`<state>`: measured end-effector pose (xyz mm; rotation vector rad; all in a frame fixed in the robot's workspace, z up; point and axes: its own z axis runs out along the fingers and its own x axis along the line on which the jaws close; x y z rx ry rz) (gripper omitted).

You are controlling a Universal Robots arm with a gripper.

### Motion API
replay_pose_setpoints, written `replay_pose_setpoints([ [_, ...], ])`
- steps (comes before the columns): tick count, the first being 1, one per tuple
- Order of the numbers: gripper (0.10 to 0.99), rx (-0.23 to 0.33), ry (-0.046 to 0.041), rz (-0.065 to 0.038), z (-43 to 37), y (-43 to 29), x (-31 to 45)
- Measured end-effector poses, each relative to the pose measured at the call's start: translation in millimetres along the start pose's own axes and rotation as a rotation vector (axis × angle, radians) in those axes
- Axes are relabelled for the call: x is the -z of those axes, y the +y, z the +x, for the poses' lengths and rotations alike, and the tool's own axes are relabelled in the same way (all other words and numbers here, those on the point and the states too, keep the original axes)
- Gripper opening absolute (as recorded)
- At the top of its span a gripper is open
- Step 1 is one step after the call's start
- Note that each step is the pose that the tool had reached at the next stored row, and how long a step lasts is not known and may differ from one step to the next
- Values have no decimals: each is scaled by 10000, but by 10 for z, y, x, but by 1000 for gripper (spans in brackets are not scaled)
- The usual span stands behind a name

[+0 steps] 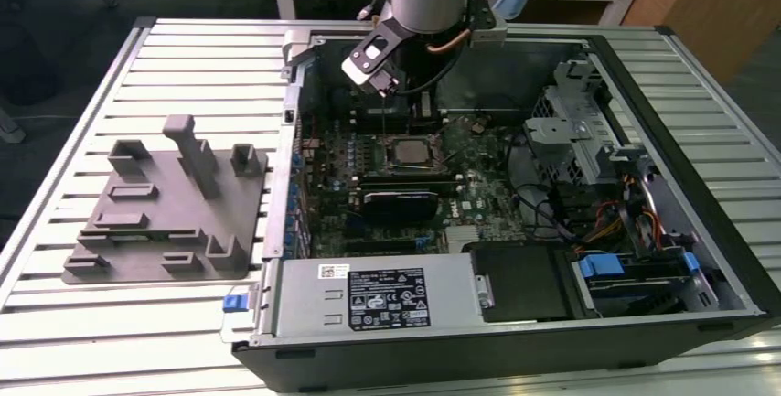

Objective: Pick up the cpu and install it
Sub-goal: 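Close the cpu cover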

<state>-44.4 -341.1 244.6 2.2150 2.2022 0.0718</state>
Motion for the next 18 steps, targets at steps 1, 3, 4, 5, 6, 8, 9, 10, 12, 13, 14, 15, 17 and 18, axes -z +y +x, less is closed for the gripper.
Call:
replay_pose_setpoints([
  [1, 106, 0, 0, 0, 0, 0, 0],
  [3, 106, -1, 0, 0, 0, 0, 0],
  [4, 106, -2, 0, 0, 0, 0, 0],
  [5, 106, -2, 0, 0, 0, 0, 0],
  [6, 106, -3, 0, 0, 0, 0, 0],
  [8, 106, -3, -1, 0, 0, 0, 3],
  [9, 106, -3, -4, 2, 0, 0, 9],
  [10, 106, -3, -2, 1, 0, 1, 15],
  [12, 106, -3, -2, 1, 1, 2, 36],
  [13, 106, -3, -1, 1, 1, 2, 46],
  [14, 106, -3, -1, 0, 1, 2, 56],
  [15, 106, -3, 0, -1, 1, 3, 69],
  [17, 106, -3, -1, 0, 2, 4, 102],
  [18, 106, -3, -1, 0, 2, 5, 120],
])
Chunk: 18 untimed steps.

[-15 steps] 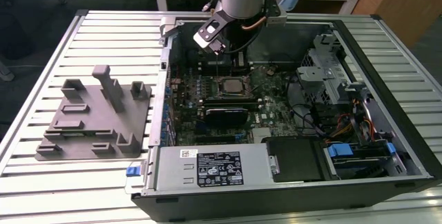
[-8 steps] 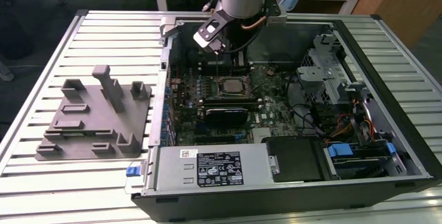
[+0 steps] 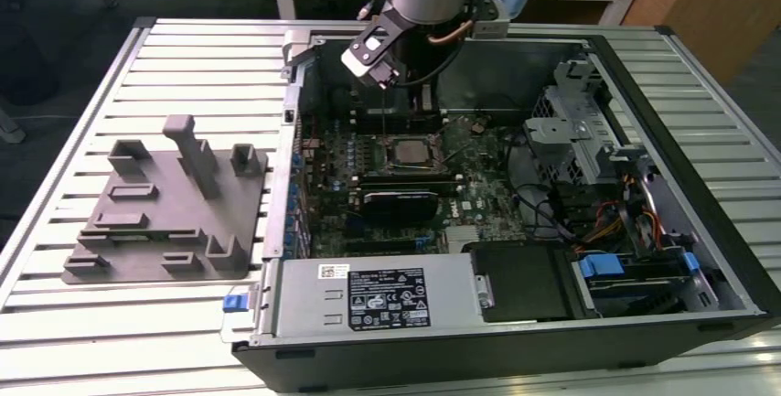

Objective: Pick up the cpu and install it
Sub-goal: 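Close the cpu cover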

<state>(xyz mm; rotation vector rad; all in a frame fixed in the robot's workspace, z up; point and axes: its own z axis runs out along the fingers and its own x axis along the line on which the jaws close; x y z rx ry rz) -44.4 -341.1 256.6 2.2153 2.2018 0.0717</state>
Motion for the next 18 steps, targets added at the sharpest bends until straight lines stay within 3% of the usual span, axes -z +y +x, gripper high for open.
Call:
replay_pose_setpoints([
  [3, 106, 0, 0, 0, 1, 2, 40],
  [9, 106, 1, -1, 1, 1, 9, 42],
  [18, 106, -1, 0, 0, 2, 175, 34],
])
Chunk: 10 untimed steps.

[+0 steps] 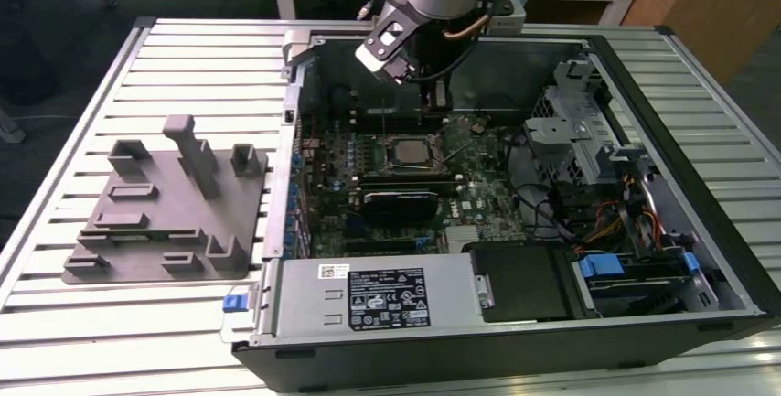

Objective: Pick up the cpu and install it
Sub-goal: 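Close the cpu cover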

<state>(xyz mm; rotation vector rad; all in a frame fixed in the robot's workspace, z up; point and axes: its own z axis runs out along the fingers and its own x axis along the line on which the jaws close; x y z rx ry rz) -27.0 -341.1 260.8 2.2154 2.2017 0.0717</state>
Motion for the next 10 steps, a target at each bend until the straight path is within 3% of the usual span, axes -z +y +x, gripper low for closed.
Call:
replay_pose_setpoints([
  [10, 106, -10, 1, 0, 1, 265, -12],
])
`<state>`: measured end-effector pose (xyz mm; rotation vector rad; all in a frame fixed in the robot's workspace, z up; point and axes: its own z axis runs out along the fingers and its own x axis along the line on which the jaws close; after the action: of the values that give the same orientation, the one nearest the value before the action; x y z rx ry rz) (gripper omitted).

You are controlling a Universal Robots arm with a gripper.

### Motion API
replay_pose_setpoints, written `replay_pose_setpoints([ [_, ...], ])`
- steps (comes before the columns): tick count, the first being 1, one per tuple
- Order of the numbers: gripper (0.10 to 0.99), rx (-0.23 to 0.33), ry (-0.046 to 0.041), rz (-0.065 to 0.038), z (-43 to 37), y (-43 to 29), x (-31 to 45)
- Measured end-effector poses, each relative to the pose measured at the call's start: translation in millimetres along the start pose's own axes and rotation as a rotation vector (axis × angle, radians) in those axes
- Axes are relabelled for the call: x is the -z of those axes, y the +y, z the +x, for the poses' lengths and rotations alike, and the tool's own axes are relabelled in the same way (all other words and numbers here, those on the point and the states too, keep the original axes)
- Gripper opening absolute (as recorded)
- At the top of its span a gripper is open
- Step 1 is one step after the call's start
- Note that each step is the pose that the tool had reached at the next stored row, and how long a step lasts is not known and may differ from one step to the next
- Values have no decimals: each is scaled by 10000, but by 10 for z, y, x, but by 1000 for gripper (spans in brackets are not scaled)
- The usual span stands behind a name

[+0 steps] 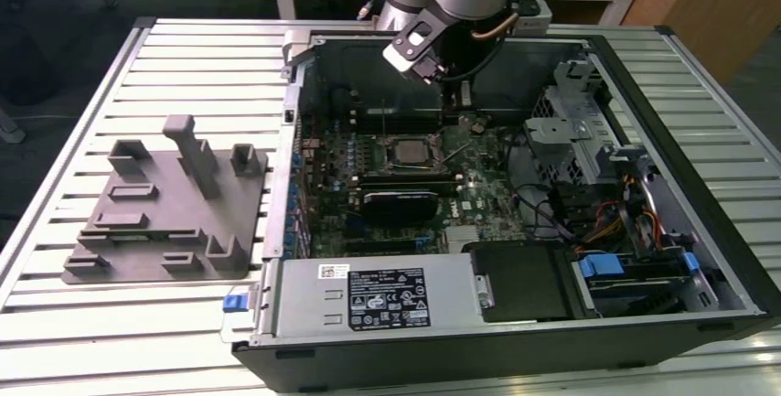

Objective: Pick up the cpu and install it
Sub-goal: 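Close the cpu cover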

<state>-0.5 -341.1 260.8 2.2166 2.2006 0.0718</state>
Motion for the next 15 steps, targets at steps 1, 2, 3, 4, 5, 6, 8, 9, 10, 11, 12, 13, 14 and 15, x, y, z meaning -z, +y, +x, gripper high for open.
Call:
replay_pose_setpoints([
  [1, 106, -2, 0, 0, 0, 30, -1],
  [2, 106, -2, -2, 1, 0, 59, -2],
  [3, 106, -3, -2, 1, 1, 88, -3],
  [4, 106, -5, -2, 1, 1, 116, -5],
  [5, 106, -8, -2, 1, 1, 143, -6],
  [6, 106, -10, -1, 0, 2, 170, -8],
  [8, 106, -16, -2, 0, 2, 226, -10],
  [9, 106, -18, -1, 0, 2, 253, -11],
  [10, 106, -20, -1, 0, 2, 280, -13],
  [11, 106, -24, -1, 0, 2, 306, -14],
  [12, 106, -28, -2, 0, 2, 332, -15],
  [13, 106, -32, -3, 0, 3, 357, -16],
  [14, 106, -36, -3, 0, 3, 384, -17],
  [15, 106, -42, -3, -1, 3, 408, -18],
])
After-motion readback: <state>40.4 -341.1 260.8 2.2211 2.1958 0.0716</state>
